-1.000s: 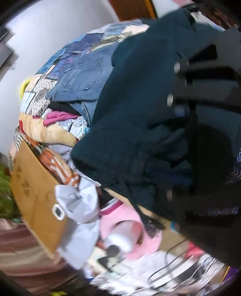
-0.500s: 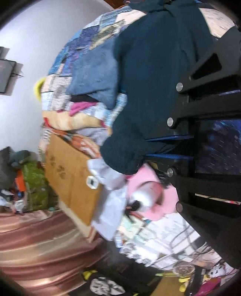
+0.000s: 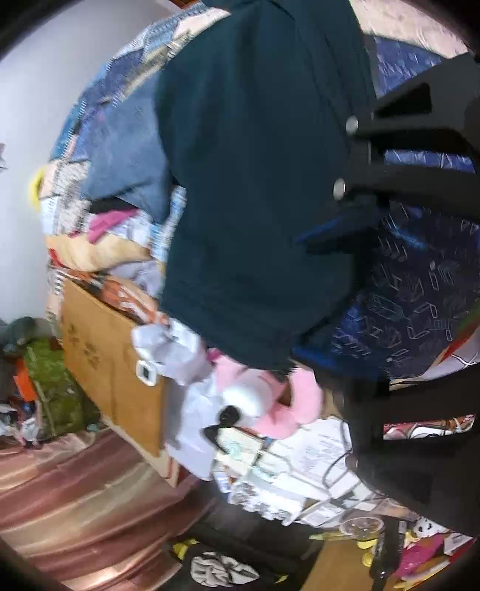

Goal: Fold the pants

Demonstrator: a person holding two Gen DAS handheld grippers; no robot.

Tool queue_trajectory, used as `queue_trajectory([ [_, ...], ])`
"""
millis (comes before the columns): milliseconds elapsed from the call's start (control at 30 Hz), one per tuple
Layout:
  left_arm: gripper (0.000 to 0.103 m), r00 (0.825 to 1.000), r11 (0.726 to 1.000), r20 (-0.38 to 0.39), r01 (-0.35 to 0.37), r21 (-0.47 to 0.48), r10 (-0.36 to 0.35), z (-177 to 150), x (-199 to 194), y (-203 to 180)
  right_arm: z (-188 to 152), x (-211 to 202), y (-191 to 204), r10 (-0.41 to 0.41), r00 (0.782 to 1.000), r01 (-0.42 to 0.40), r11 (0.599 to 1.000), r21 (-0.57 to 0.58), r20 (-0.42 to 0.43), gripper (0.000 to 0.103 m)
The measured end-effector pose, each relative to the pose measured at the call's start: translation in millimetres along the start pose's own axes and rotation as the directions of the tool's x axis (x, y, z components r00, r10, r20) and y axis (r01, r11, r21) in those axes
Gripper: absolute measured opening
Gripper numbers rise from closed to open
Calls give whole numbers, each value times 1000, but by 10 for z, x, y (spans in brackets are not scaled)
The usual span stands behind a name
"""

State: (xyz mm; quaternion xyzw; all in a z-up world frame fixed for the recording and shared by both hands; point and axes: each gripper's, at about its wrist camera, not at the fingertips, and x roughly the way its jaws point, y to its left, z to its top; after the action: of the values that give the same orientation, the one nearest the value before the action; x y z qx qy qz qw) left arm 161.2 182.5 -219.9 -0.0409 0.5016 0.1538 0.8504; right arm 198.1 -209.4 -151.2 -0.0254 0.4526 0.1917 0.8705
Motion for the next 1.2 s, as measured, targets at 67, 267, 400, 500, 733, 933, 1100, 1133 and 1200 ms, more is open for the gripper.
queue_trajectory([
  [67,75,999,1000,40,-10,10,10,104,-132,-47,4,-36,-110,-21,1000,21,1000,16,5,59],
  [267,92,994,999,109,20,36,-24,440,-280,-250,25,-160,-612,-113,993,109,988,111,22,60],
  [400,92,995,997,80,59,43,-62,712,-131,-467,93,-246,-986,-181,983,175,972,156,25,60],
  [500,92,993,994,60,95,47,-98,908,6,-660,188,-261,-1263,-221,975,213,960,181,23,60],
  [733,92,989,987,21,144,66,-145,1216,308,-1105,424,15,-2020,-347,937,346,913,217,-38,64],
  [933,92,987,982,-9,158,106,-158,1355,536,-1416,661,286,-2539,-339,937,346,885,312,-80,64],
  [1100,92,989,980,-48,149,134,-144,1349,721,-1542,819,640,-2838,-294,946,324,869,373,-135,64],
  [1133,92,989,979,-58,146,141,-139,1335,764,-1564,829,747,-2906,-291,943,331,861,385,-160,64],
  [1200,92,989,979,-70,143,148,-134,1305,800,-1586,814,969,-3008,-274,936,342,855,390,-222,65],
])
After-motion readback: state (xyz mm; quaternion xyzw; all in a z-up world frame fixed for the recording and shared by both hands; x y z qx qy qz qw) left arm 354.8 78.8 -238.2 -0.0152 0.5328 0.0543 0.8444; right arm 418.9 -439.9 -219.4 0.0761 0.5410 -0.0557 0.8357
